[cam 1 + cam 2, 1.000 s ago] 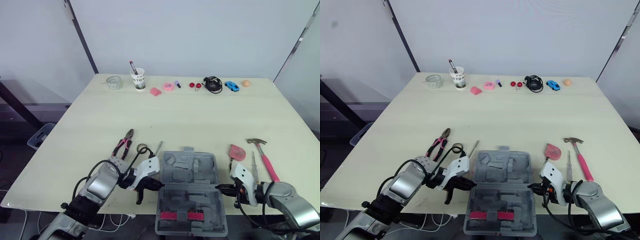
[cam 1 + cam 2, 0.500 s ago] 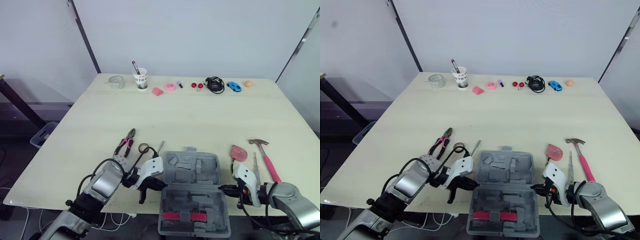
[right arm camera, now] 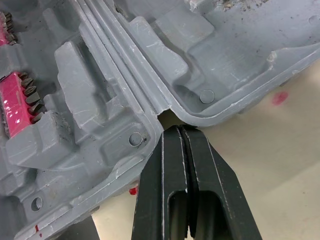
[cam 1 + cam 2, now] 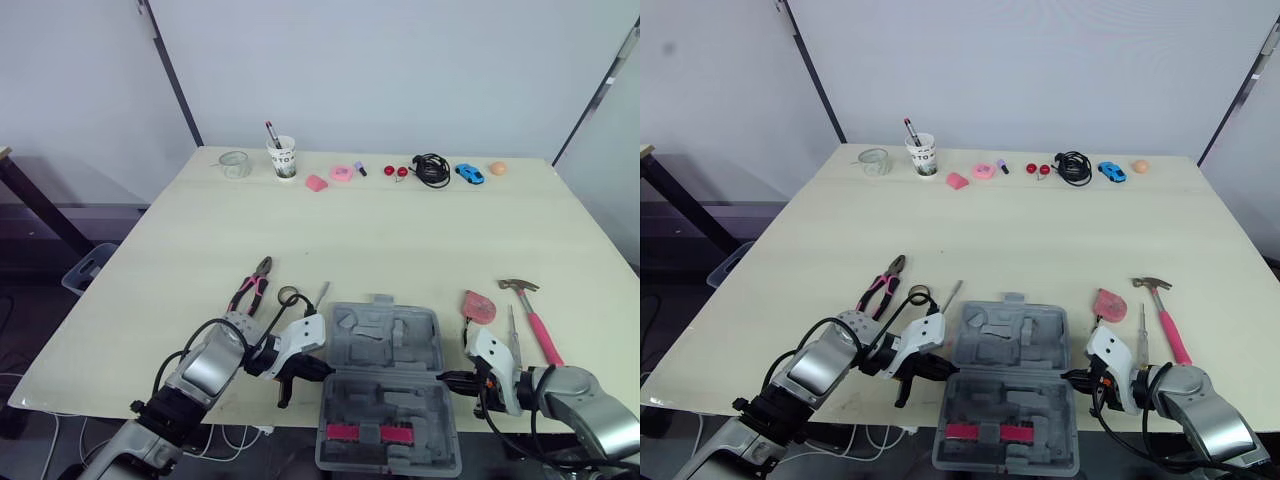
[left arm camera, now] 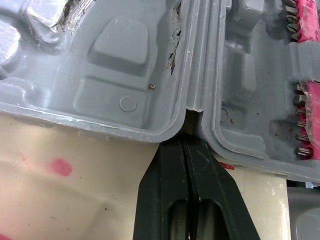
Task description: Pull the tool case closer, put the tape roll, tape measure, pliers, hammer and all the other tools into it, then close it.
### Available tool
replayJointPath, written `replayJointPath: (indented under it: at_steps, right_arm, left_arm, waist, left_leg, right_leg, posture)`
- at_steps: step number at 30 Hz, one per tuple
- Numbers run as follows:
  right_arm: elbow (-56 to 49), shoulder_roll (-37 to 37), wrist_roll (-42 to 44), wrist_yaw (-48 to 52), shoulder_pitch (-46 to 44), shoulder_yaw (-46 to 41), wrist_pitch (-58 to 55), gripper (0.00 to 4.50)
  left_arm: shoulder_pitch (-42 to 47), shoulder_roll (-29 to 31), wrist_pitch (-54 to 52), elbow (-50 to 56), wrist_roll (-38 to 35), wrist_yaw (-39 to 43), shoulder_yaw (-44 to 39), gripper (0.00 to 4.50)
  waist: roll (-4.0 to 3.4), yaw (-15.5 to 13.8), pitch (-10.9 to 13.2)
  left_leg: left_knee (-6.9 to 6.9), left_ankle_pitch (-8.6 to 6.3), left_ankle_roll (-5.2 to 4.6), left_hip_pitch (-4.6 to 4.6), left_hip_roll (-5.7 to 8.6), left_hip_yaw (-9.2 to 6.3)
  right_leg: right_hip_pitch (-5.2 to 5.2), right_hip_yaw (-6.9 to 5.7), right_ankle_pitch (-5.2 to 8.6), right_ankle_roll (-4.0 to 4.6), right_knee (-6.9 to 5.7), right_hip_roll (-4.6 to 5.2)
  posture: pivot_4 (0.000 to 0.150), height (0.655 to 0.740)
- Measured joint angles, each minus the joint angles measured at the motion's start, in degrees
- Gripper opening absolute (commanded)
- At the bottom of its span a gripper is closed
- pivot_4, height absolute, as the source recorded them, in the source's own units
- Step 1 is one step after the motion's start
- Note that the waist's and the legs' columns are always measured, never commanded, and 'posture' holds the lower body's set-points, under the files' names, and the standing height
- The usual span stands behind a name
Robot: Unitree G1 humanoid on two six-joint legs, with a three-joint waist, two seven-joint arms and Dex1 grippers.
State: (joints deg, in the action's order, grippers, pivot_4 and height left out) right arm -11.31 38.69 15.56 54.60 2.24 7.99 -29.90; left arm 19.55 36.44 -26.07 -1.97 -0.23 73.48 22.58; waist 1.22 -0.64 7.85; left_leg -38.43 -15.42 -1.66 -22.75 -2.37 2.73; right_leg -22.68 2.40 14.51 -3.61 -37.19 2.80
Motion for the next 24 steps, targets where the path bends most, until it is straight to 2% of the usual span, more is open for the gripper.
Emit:
replayJointPath:
  at_steps: [24]
  right_arm:
    - [-0.04,-0.04,-0.02,-0.09,-0.09,0.11,-1.04,0.00]
  left_arm:
    - [0.90,-1.11,0.61,-2.14,0.04,-0.23,-0.04,0.03]
  waist:
    - [-0.22,-0.17,-0.14]
  left_leg:
    - [-0.02,0.00,0.00,0.00,0.00,0.00]
  right_leg:
    - [0.02,0.00,0.00,0.00,0.00,0.00]
  posture:
    - [0.150,0.7400]
